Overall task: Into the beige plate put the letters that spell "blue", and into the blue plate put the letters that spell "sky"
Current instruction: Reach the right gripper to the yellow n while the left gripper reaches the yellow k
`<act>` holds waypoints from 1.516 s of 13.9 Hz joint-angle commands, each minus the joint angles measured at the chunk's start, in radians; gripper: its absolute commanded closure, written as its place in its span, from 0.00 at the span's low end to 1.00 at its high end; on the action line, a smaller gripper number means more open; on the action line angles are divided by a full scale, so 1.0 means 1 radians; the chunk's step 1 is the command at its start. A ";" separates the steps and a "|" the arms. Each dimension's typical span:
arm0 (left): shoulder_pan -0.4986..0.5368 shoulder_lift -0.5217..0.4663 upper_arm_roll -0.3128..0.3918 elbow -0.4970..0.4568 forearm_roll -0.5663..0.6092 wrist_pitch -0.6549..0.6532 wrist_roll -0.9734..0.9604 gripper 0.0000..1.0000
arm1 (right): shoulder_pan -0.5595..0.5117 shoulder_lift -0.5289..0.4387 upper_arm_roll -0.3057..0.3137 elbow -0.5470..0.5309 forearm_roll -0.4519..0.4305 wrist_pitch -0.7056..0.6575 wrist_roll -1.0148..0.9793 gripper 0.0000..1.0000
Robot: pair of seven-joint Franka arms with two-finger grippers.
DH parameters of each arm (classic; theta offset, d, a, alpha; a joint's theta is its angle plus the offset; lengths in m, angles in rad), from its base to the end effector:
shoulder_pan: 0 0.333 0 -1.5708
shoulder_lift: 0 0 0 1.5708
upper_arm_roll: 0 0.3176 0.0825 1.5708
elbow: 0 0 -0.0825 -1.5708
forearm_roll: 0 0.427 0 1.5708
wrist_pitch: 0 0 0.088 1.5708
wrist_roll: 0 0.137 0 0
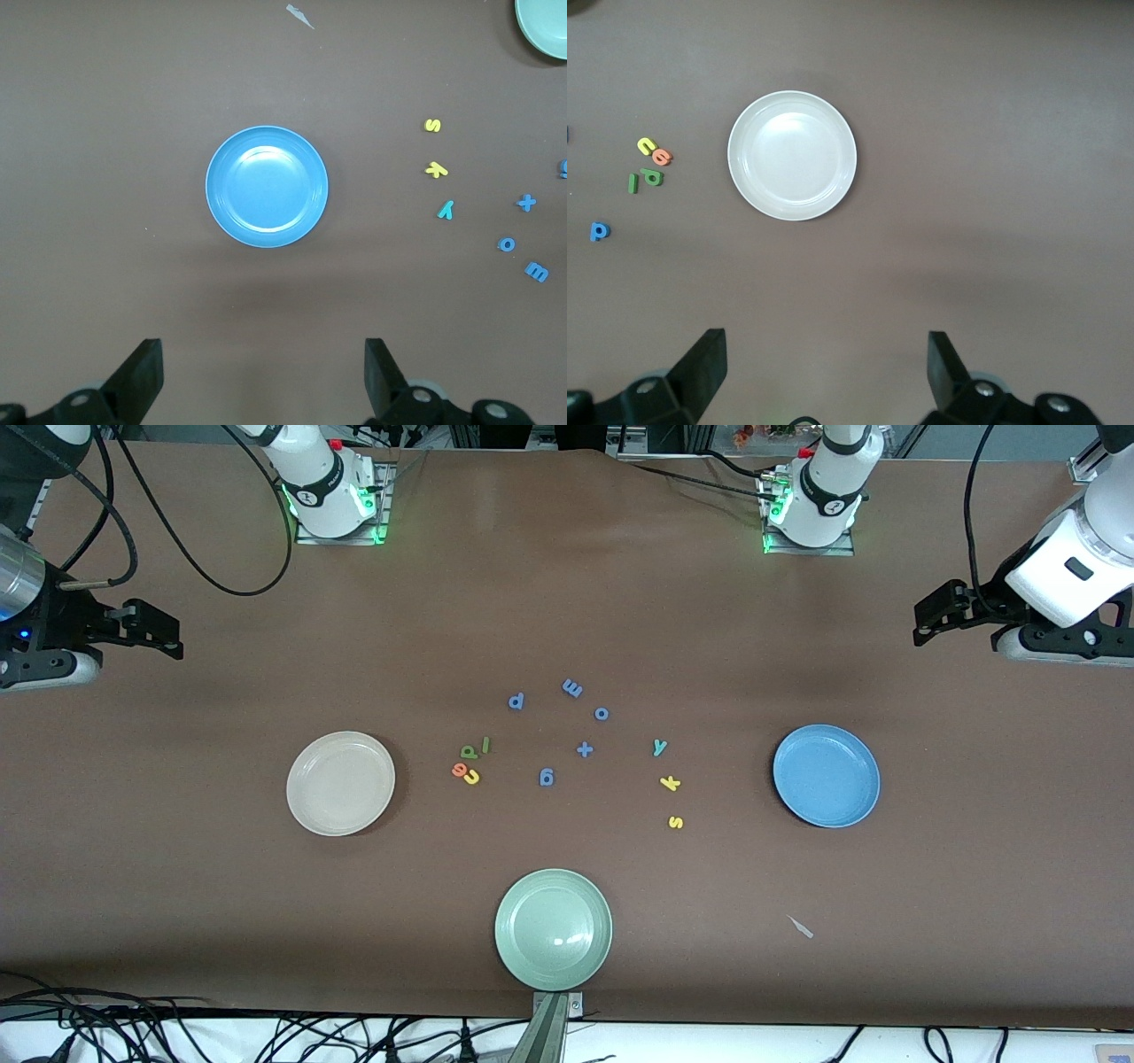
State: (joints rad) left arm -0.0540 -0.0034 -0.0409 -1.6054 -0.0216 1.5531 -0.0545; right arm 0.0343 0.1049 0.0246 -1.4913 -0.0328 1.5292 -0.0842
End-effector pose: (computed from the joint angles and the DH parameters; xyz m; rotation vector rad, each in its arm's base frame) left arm 0.5890 -0.0591 0.5789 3.1222 -0.0628 -0.0787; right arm 0.6221 0.0314 0.5693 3.1025 0.2219 -0.1048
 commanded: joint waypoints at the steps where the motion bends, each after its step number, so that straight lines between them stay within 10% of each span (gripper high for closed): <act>1: 0.000 -0.006 -0.002 0.010 0.025 -0.014 0.018 0.00 | -0.011 -0.008 0.001 0.002 0.014 0.012 0.007 0.00; 7: -0.007 0.028 -0.005 0.012 0.017 -0.014 0.013 0.00 | 0.018 0.009 0.015 0.000 0.010 0.019 -0.003 0.00; 15: -0.139 0.359 -0.033 0.070 0.019 0.001 -0.011 0.00 | 0.228 0.203 0.012 -0.010 0.050 0.230 0.231 0.01; 21: -0.248 0.577 -0.036 0.088 0.011 0.283 -0.517 0.00 | 0.300 0.350 0.061 -0.113 0.083 0.531 0.359 0.01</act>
State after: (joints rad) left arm -0.2759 0.5088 -0.0799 -1.5654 -0.0217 1.7969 -0.4186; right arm 0.3270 0.4279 0.0591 -1.5753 0.0375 1.9858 0.2461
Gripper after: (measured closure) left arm 0.000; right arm 0.009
